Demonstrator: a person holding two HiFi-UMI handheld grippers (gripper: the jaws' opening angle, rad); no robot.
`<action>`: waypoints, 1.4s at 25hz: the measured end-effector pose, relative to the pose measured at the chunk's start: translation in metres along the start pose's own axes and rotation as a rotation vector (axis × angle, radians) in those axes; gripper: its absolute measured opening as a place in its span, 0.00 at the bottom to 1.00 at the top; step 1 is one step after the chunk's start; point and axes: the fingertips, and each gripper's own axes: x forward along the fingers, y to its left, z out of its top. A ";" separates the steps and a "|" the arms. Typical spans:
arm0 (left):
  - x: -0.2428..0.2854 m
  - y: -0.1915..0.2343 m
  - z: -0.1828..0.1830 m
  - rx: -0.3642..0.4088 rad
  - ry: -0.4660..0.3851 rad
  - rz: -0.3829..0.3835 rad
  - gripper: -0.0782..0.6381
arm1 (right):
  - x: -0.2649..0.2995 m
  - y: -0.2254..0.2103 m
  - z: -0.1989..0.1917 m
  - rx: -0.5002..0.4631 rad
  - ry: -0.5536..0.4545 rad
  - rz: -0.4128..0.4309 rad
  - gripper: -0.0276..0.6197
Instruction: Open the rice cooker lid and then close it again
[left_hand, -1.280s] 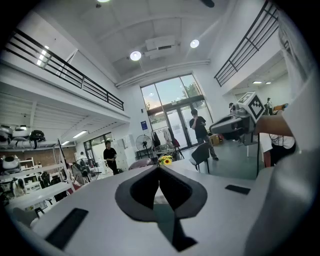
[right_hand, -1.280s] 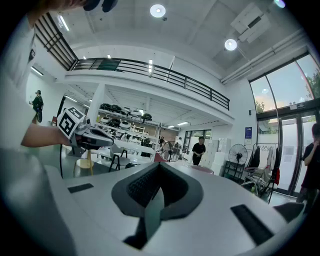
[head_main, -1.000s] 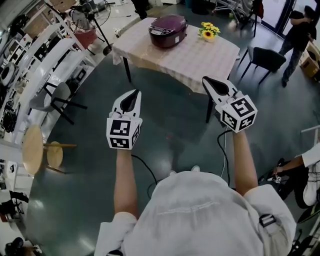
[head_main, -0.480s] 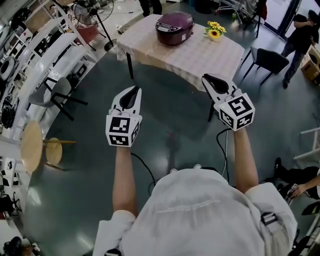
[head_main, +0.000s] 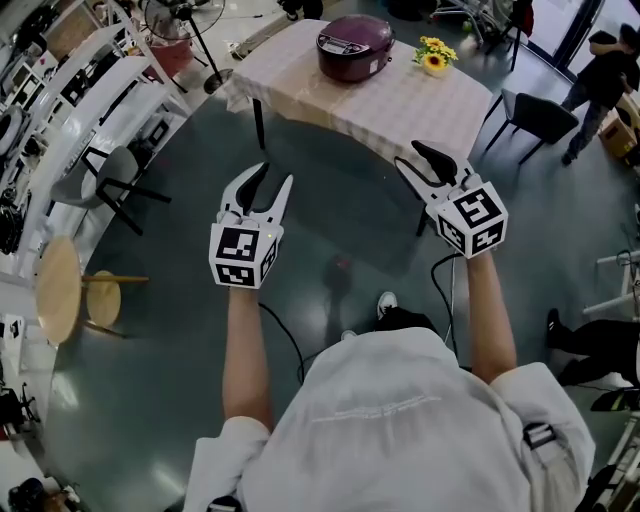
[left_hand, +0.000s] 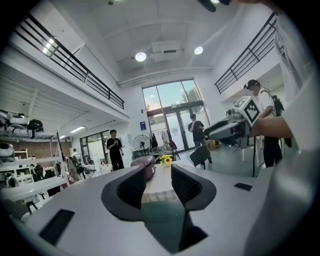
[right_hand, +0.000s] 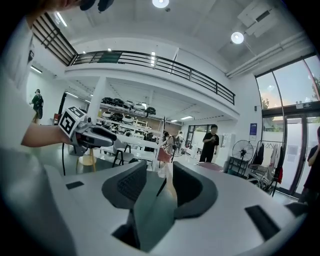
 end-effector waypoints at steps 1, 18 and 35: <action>0.001 0.002 -0.003 -0.003 0.006 -0.001 0.35 | 0.003 -0.001 -0.001 0.004 0.004 -0.002 0.31; 0.114 0.067 -0.045 -0.081 0.081 0.021 0.34 | 0.113 -0.089 -0.033 0.039 0.016 -0.010 0.32; 0.357 0.166 -0.006 -0.084 0.053 -0.008 0.34 | 0.255 -0.294 -0.035 0.060 0.028 -0.085 0.33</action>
